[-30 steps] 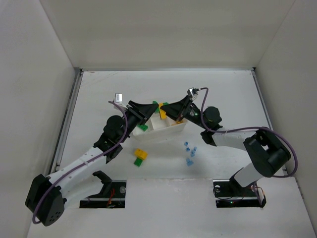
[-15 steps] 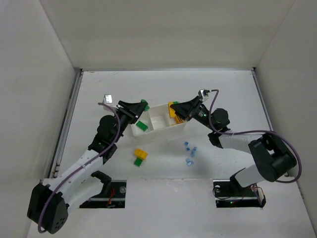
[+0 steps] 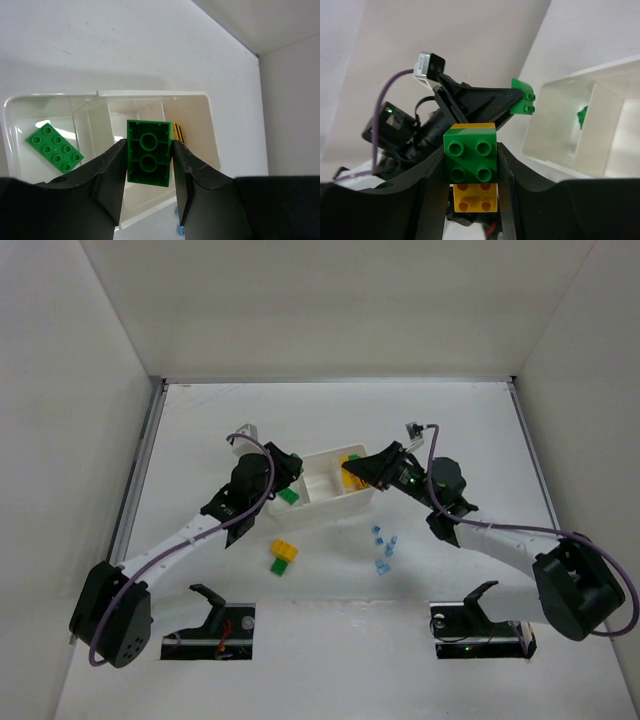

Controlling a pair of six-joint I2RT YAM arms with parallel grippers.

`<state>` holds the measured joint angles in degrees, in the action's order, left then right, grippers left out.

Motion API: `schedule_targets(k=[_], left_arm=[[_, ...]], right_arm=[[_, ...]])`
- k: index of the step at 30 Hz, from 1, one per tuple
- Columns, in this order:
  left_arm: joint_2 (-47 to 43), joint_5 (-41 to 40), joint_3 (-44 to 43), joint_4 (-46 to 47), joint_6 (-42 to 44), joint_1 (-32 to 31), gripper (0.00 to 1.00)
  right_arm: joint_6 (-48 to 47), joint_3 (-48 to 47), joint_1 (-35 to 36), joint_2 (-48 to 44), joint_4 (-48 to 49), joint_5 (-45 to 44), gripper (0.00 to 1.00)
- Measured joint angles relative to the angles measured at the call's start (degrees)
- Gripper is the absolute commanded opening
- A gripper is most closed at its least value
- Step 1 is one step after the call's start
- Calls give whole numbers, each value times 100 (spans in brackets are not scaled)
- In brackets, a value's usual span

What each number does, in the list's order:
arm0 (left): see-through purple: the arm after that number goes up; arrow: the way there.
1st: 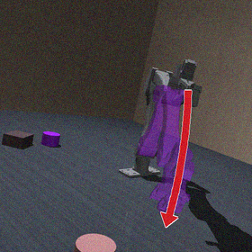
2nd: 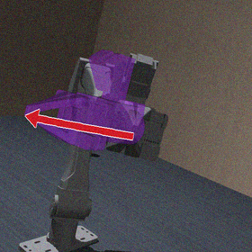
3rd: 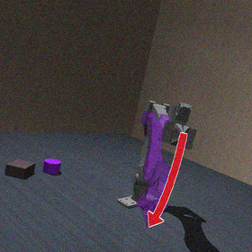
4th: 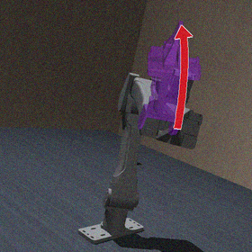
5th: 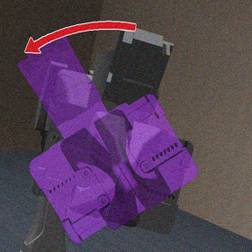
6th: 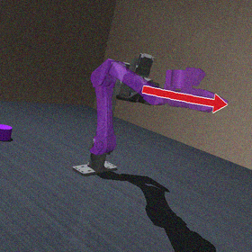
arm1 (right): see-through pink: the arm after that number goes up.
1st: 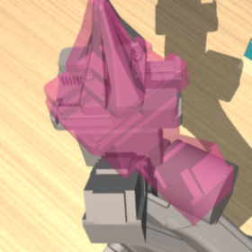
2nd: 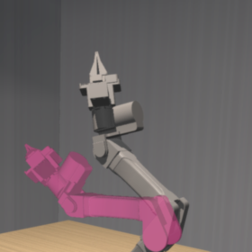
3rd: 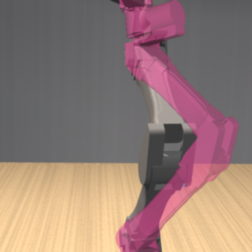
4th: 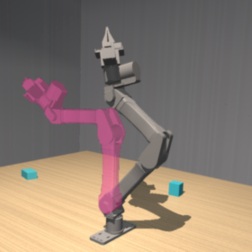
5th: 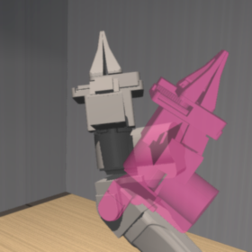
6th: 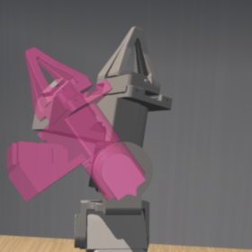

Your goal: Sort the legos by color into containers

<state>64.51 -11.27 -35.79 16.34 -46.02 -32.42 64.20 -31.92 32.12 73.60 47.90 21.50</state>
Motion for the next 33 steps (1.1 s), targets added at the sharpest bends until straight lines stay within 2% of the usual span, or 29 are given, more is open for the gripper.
schedule_targets(k=[8, 20, 23, 30, 33], left_arm=[[332, -413, -142, -297, 323, -144, 24], [402, -798, -144, -487, 540, -275, 25], [402, -846, -144, -503, 553, -275, 30], [411, -874, -144, -509, 553, -284, 47], [389, -874, -144, -522, 551, -326, 50]], right_arm=[[-1108, -278, 363, -407, -1294, -680, 26], [-1665, -293, 511, -437, -1829, -1106, 26], [-1749, -293, 516, -472, -1915, -1182, 26], [-1838, -293, 623, -474, -1941, -1279, 26], [-1834, -313, 623, -470, -1943, -1283, 26]])
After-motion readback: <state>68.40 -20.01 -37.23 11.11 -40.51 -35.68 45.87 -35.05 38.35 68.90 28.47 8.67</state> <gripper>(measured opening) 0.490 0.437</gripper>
